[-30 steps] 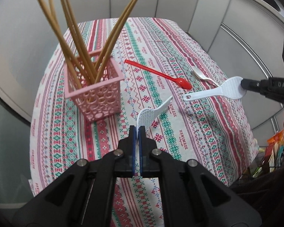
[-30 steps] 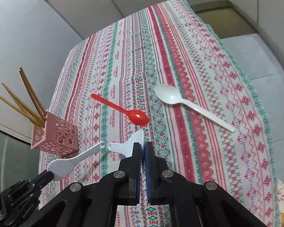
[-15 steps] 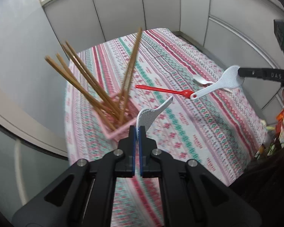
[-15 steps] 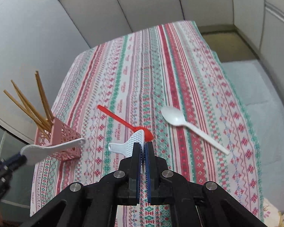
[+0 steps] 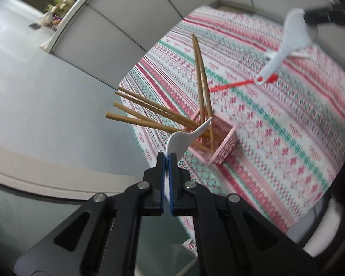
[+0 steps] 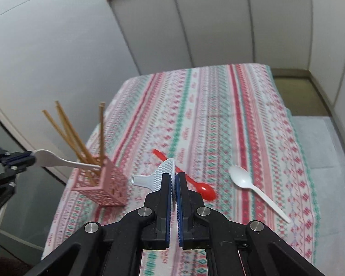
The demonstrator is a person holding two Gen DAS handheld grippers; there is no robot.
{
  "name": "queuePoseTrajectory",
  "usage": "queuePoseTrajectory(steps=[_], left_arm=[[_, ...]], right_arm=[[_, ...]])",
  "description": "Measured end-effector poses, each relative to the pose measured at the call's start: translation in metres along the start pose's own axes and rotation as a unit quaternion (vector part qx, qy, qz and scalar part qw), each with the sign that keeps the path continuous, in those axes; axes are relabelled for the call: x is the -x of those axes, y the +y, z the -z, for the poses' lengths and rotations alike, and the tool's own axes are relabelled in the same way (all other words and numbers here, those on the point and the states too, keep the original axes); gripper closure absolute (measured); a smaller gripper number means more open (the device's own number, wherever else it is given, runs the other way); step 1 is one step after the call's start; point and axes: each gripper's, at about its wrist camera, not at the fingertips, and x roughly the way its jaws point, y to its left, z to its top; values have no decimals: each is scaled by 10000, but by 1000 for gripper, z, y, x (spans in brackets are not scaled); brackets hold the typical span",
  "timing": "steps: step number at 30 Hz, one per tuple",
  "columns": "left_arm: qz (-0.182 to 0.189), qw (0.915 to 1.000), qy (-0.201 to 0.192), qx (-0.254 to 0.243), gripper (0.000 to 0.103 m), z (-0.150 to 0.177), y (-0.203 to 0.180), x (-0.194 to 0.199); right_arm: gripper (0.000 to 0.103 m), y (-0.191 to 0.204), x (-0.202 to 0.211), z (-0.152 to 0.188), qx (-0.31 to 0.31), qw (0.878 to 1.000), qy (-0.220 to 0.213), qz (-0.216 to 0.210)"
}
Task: Organize utensils
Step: 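Lift both white rice paddles and carry them over the pink holder, then lower both rice paddles into the pink holder and open both grippers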
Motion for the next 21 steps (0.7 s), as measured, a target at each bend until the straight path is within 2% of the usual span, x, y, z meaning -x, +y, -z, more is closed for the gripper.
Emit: queuePoseTrajectory(steps=[6,13,16,21], left_arm=[[-18,9990,276,-352,100,-6,-1,-11],[426,9966,528,-472,100,-14,-4,-25],[713,9950,596,-368,99,-19,-1,-33],[1278,9902,513,214,99,-25,12,-43]], right_arm=[[100,17,0,-7,181,9997,-57,-173],[100,32,-8,-11,297,9993,-26,-240],[100,38,-15,-13,331,9991,21,-280],[100,50,-31,-15,405,9986,144,-322]])
